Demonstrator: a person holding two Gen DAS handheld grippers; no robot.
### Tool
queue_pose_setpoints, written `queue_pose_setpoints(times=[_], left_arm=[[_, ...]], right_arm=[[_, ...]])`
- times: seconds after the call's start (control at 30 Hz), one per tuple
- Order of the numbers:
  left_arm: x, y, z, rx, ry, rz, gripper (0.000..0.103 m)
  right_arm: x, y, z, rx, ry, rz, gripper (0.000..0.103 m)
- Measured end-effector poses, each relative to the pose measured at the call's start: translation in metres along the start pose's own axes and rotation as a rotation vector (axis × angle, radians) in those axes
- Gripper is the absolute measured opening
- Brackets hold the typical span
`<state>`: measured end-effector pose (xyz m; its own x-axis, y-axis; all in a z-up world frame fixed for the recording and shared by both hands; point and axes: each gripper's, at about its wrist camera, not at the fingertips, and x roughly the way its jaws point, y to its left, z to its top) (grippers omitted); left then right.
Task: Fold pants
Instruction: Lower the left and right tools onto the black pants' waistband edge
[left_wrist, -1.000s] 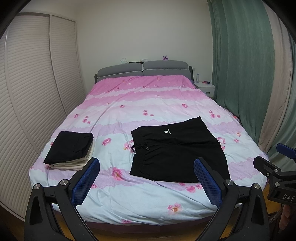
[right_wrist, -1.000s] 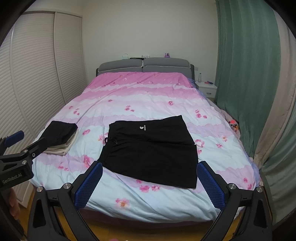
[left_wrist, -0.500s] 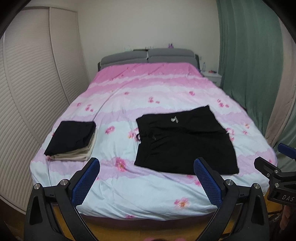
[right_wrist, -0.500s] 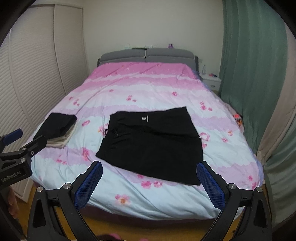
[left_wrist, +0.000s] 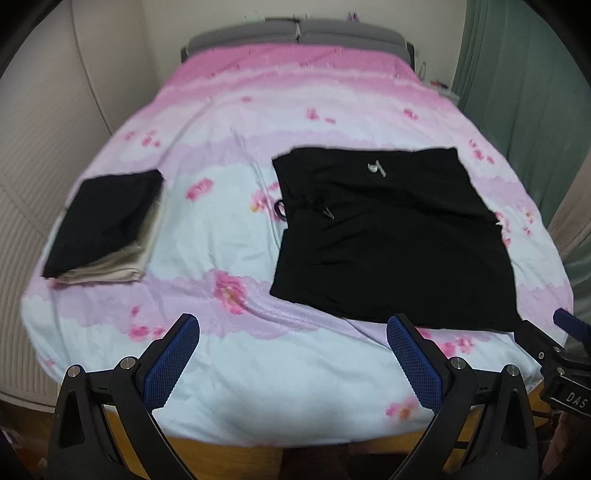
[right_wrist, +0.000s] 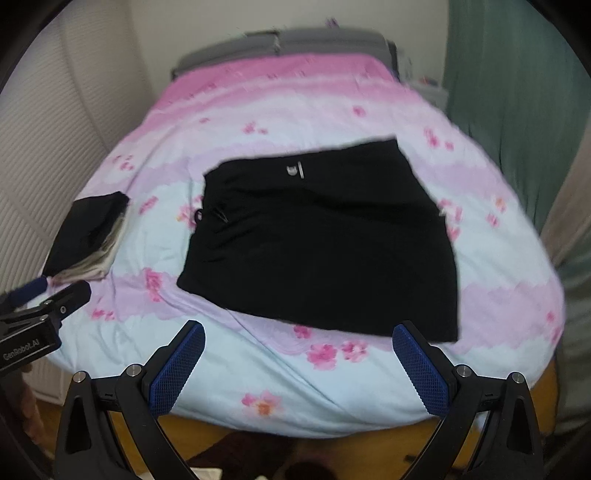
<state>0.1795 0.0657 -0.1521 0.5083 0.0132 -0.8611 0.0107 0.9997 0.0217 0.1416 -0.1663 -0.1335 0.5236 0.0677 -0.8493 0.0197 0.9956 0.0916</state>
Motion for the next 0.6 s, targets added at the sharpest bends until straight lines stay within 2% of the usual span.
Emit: queue_pose_setpoints(times=[0.2, 0.37, 0.43, 0.5, 0.6], left_arm=[[0.088, 0.001, 0.008, -0.053, 0.110, -0.031, 0.102], [0.145, -0.008, 0.008, -0.060, 0.156, -0.005, 0.102], [0.169, -0.009, 0.006, -0.090, 0.179, -0.029, 0.102], [0.189, -0.009, 0.005, -0.102, 0.192, -0.024, 0.099], [0.213, -0.008, -0.001, -0.122, 0.216, -0.015, 0.094]], right_arm=[[0.075, -0.010, 0.001, 0.122, 0.072, -0.054, 0.102], [0.134, -0.020, -0.007, 0.169, 0.126, -0.085, 0.101], [0.156, -0.029, -0.013, 0.201, 0.142, -0.094, 0.098], [0.170, -0.037, -0.019, 0.233, 0.146, -0.093, 0.098], [0.197, -0.050, -0.029, 0.284, 0.167, -0.090, 0.092]])
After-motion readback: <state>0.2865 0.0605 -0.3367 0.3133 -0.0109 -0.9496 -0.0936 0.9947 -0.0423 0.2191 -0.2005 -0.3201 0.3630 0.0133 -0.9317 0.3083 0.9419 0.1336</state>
